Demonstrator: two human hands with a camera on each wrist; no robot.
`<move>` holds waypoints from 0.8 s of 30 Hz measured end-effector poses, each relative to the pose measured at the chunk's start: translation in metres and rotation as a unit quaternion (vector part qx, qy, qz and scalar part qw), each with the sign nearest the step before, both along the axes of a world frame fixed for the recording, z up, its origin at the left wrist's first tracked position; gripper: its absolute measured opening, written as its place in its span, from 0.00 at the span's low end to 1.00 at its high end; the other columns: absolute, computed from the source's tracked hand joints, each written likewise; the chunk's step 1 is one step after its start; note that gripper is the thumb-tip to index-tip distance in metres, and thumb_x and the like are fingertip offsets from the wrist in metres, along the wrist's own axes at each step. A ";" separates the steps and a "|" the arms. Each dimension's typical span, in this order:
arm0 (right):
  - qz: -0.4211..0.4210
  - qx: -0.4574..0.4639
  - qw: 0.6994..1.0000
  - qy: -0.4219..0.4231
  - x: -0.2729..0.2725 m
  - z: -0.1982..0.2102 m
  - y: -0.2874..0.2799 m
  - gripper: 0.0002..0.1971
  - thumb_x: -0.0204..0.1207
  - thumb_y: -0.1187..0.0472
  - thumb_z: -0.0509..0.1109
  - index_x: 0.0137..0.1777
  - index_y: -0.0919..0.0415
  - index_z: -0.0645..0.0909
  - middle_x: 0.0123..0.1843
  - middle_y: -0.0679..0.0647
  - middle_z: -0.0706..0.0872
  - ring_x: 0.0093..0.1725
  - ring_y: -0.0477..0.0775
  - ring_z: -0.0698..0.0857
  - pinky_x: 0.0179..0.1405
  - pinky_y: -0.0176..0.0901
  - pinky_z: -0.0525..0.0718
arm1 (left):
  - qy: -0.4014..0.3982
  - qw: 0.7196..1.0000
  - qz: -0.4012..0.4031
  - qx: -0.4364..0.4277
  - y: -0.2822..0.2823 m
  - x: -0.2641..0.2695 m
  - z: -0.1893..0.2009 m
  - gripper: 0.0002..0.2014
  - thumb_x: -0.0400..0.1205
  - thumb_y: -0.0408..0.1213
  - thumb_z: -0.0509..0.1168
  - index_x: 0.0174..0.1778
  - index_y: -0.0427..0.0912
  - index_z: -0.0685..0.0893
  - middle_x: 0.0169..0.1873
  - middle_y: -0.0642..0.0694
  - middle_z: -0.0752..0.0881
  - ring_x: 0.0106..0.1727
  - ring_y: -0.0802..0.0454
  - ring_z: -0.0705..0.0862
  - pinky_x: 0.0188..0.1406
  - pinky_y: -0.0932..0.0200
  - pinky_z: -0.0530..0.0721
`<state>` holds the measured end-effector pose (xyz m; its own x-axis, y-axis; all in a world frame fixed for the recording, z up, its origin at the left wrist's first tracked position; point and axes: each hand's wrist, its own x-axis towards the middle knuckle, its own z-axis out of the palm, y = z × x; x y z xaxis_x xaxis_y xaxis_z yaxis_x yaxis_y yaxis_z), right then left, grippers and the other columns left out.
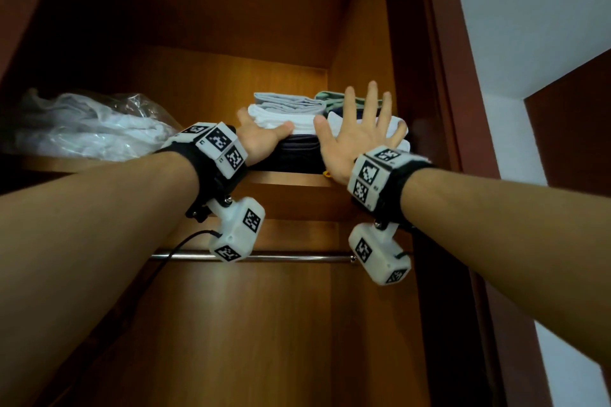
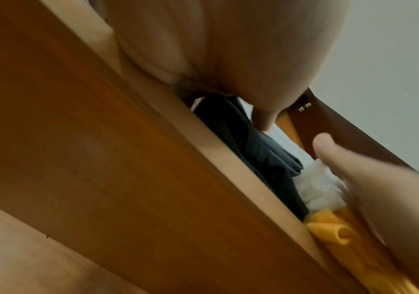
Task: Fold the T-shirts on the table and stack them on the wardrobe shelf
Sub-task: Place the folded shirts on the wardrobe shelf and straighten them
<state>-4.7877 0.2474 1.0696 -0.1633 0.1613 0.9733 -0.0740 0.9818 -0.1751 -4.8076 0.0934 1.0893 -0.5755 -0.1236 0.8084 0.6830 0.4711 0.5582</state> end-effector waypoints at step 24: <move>0.047 -0.034 0.991 -0.123 -0.019 0.005 0.010 0.39 0.78 0.27 0.35 0.86 0.44 0.41 0.87 0.52 0.35 0.84 0.54 0.31 0.80 0.65 0.32 | -0.033 0.999 -0.002 -0.014 -0.007 -0.008 0.006 0.47 0.76 0.63 0.68 0.82 0.43 0.54 0.72 0.41 0.74 0.71 0.41 0.76 0.72 0.49 0.72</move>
